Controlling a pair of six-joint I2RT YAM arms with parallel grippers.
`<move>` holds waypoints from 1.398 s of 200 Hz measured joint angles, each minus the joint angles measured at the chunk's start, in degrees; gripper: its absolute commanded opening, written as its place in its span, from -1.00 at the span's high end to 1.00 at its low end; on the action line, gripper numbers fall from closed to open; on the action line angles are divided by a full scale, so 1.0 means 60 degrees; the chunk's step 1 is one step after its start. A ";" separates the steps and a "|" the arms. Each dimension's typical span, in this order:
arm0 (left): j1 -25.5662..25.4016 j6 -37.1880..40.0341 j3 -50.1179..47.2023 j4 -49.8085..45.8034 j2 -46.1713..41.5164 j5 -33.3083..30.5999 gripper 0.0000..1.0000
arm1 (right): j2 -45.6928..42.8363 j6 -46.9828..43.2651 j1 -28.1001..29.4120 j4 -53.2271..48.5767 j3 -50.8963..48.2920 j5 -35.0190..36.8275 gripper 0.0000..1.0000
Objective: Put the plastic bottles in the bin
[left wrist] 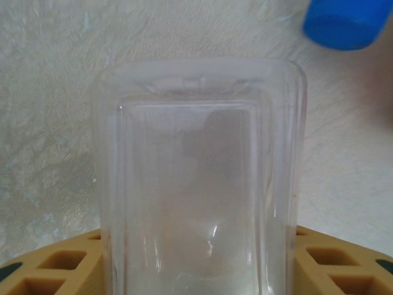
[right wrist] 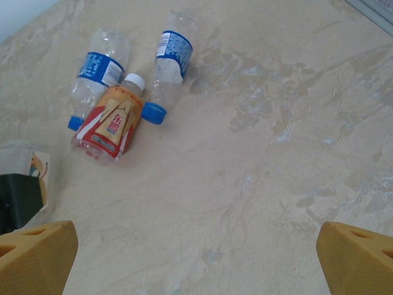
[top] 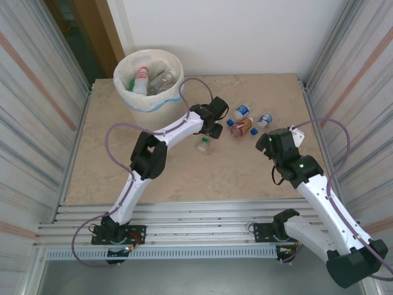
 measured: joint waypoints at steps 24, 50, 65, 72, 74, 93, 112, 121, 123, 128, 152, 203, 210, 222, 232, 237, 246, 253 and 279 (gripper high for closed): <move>-0.0200 0.0131 0.0000 0.0011 -0.0667 -0.0106 0.15 | 0.0000 0.0000 0.0000 -0.0004 0.0000 0.0004 -0.96; -0.0368 0.0251 0.0000 0.0033 -0.1668 -0.0200 0.15 | -0.0036 0.0000 0.0000 -0.0004 0.0000 0.0000 -0.96; -0.0419 0.0350 0.0018 0.0084 -0.2262 -0.0288 0.15 | -0.0062 0.0000 0.0000 -0.0004 0.0000 0.0000 -0.96; -0.0423 0.0408 0.0047 0.0084 -0.2546 -0.0368 0.15 | -0.0062 0.0000 0.0000 -0.0004 0.0000 0.0000 -0.96; -0.0423 0.0419 0.0058 0.0084 -0.2626 -0.0382 0.15 | -0.0062 0.0000 0.0000 -0.0004 0.0000 0.0000 -0.96; -0.0415 0.0594 0.0259 0.0080 -0.3366 -0.0678 0.15 | -0.0062 0.0000 0.0000 -0.0004 0.0000 0.0000 -0.96; -0.0342 0.0710 0.0565 0.0091 -0.4025 -0.0998 0.15 | -0.0062 0.0000 0.0000 -0.0004 0.0000 0.0000 -0.96; -0.0295 0.0769 0.0678 0.0127 -0.4306 -0.1151 0.16 | -0.0062 0.0004 0.0000 0.0000 0.0000 0.0000 -0.96; -0.0273 0.0772 0.0703 0.0146 -0.4375 -0.1188 0.16 | -0.0062 0.0004 0.0000 0.0000 0.0000 0.0000 -0.96; -0.0229 0.0790 0.0743 0.0182 -0.4503 -0.1249 0.16 | -0.0062 0.0004 0.0000 -0.0004 0.0000 0.0000 -0.96; 0.0255 0.0820 0.0973 0.0346 -0.5060 -0.1632 0.16 | -0.0058 0.0004 0.0000 0.0000 0.0000 -0.0007 -0.96; 0.2076 0.0018 0.1045 0.0353 -0.5249 -0.1916 0.19 | -0.0058 0.0004 0.0000 0.0000 0.0000 -0.0015 -0.96; 0.2331 -0.0149 0.1045 0.0350 -0.5249 -0.1912 0.19 | -0.0058 0.0004 0.0000 0.0000 0.0000 -0.0022 -0.96; 0.2718 -0.0477 0.1045 0.0339 -0.5249 -0.1883 0.19 | -0.0058 0.0011 0.0000 0.0000 0.0000 -0.0044 -0.96; 0.2998 -0.0780 0.1045 0.0321 -0.5242 -0.1847 0.19 | -0.0058 0.0040 0.0000 0.0000 0.0000 -0.0055 -0.96; 0.3129 -0.0907 0.1045 0.0313 -0.5242 -0.1825 0.19 | -0.0058 0.0044 0.0000 0.0000 0.0000 -0.0076 -0.96; 0.3377 -0.1177 0.1045 0.0291 -0.5231 -0.1825 0.19 | -0.0047 0.0066 0.0000 0.0004 0.0000 -0.0087 -0.96; 0.3541 -0.1351 0.1045 0.0291 -0.5220 -0.1825 0.19 | -0.0040 0.0073 0.0000 0.0004 0.0000 -0.0113 -0.96; 0.3967 -0.1821 0.1078 0.0226 -0.5060 -0.1836 0.18 | 0.0018 0.0073 0.0000 0.0004 0.0000 -0.0251 -0.96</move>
